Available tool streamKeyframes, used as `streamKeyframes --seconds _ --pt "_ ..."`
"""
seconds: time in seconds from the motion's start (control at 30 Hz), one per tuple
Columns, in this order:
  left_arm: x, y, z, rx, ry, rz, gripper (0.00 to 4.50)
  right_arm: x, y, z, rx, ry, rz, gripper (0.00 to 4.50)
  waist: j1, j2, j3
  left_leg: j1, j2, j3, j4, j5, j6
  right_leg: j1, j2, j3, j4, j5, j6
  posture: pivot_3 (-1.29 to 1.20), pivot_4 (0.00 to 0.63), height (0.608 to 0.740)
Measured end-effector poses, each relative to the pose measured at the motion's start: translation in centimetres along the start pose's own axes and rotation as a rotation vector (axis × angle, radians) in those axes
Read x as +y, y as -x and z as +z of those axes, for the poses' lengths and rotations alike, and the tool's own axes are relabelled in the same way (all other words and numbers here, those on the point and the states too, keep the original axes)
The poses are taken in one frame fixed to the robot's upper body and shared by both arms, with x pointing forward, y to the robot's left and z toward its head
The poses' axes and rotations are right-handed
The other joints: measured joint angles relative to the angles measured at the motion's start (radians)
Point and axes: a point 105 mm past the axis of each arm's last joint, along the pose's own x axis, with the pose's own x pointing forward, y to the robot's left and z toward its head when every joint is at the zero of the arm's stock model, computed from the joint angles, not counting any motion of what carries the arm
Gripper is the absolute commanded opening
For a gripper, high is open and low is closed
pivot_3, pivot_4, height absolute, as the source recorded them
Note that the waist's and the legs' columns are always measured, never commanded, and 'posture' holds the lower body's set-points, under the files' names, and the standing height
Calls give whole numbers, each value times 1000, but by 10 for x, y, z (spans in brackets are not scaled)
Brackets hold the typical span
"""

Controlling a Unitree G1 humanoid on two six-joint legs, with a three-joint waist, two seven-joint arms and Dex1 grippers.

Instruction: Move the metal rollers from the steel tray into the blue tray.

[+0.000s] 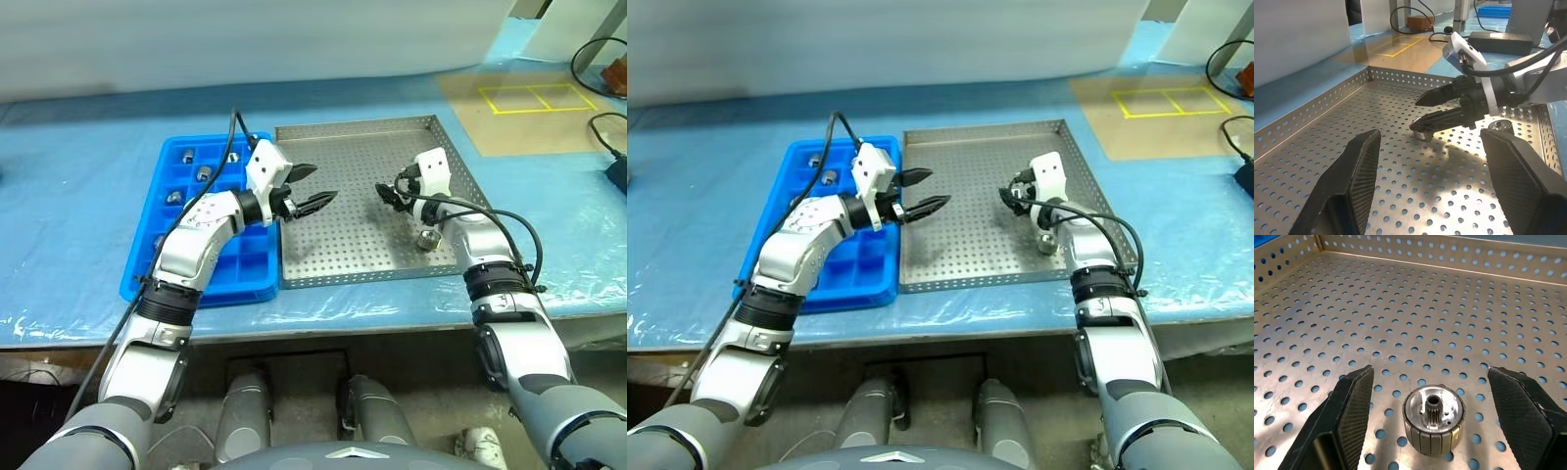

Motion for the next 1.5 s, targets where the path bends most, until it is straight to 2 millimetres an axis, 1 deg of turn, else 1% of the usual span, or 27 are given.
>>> streamKeyframes --seconds 0.07,0.13,0.3,0.37,0.47,0.57,0.6,0.63,0.83,0.9,1.0,1.03,1.1,1.13,1.17,1.23,1.3,1.37,1.4,1.5 --pt "-1 3 -3 10 7 7 3430 0 -4 2 -6 2 -2 3807 1 0 0 0 0 0 1 -1 1 0 0 0 0 0 0 -65 150 740" --pt "-1 4 -5 18 14 13 3430 -1 -7 -1 3 -6 -16 3807 2 0 0 -1 0 0 1 -1 2 0 -1 0 0 0 0 -56 150 740" --pt "-3 8 -3 25 5 19 3430 -6 -7 -32 86 -46 -52 3807 9 0 0 -2 0 0 2 -1 2 1 -2 -1 0 0 0 -46 150 740" --pt "-4 8 -1 26 -1 19 3430 -6 -7 -32 81 -39 -48 3807 9 0 0 -1 0 0 3 -2 2 1 -2 -1 0 0 0 -46 150 740" --pt "-3 9 -1 32 -5 19 3430 -3 -8 -31 72 -33 -32 3188 9 1 0 -1 0 0 3 -1 2 1 -2 -1 0 0 0 -49 150 740" --pt "-3 10 -1 35 -4 20 3430 -2 -9 -31 65 -27 -35 2202 8 1 0 -1 0 0 2 -1 2 1 -2 -1 0 0 0 -54 150 740" --pt "-3 10 -1 35 -4 20 3430 -2 -9 -32 67 -25 -40 2202 8 1 0 -1 0 0 2 -1 2 1 -2 -1 0 0 0 -54 150 740" --pt "-3 10 -1 37 -2 21 3430 -3 -9 -31 64 -22 -42 1710 8 1 0 -1 0 0 2 -2 2 1 -2 -1 0 0 0 -56 150 740" --pt "-3 10 -2 41 0 21 3430 -2 -10 -31 63 -12 -44 1704 8 1 0 -1 0 0 2 -2 2 1 -2 -1 0 0 0 -55 150 740" --pt "-2 12 -2 48 -5 21 3430 4 -11 -25 49 -10 -16 1704 5 1 0 -1 0 1 2 -2 2 0 -2 -1 0 0 0 -56 150 740" --pt "0 24 2 47 -21 21 3430 22 -15 1 -27 -1 79 1704 -3 1 0 -2 1 1 1 -1 2 -1 0 -1 0 0 0 -38 150 740" --pt "2 32 4 53 -33 19 3430 33 -15 14 -61 10 134 1704 -4 1 0 -2 2 1 1 -1 2 -2 1 -1 0 0 0 -29 150 740" --pt "11 49 5 74 -56 50 3430 59 -11 40 -135 45 260 1704 -2 1 1 -2 4 1 -2 0 1 -3 2 -1 0 -1 -2 -9 150 740" --pt "19 59 8 78 -62 85 3430 77 -7 52 -169 69 337 1704 2 1 1 -2 4 1 -4 0 0 -3 2 -2 0 -1 -2 4 150 740" --pt "27 67 12 80 -71 119 3430 95 -4 59 -190 101 409 1704 5 1 0 -1 4 0 -4 0 -1 -2 2 -2 -1 -1 -2 12 150 740" --pt "39 83 17 90 -89 172 3430 124 3 63 -200 160 531 1704 10 1 0 -1 4 0 -5 0 -1 -2 2 -3 -1 -2 -2 47 150 740" --pt "51 107 18 113 -92 241 3430 152 7 57 -183 185 642 1704 13 1 0 -2 3 0 -5 0 -1 -2 1 -2 -2 -2 -2 75 150 740" --pt "53 123 15 127 -69 274 3430 164 7 55 -174 186 682 1704 23 1 0 -2 2 0 -5 0 -1 -2 0 -2 -2 -2 -2 121 150 740" --pt "52 129 13 134 -60 281 3430 167 7 54 -173 186 689 1704 28 1 0 -2 2 0 -5 0 -1 -2 0 -2 -2 -2 -2 131 150 740" --pt "44 143 6 171 -40 290 3430 179 0 51 -163 177 713 1704 45 1 1 -1 2 0 -6 1 -3 -3 0 -2 -2 -2 -2 185 150 740"
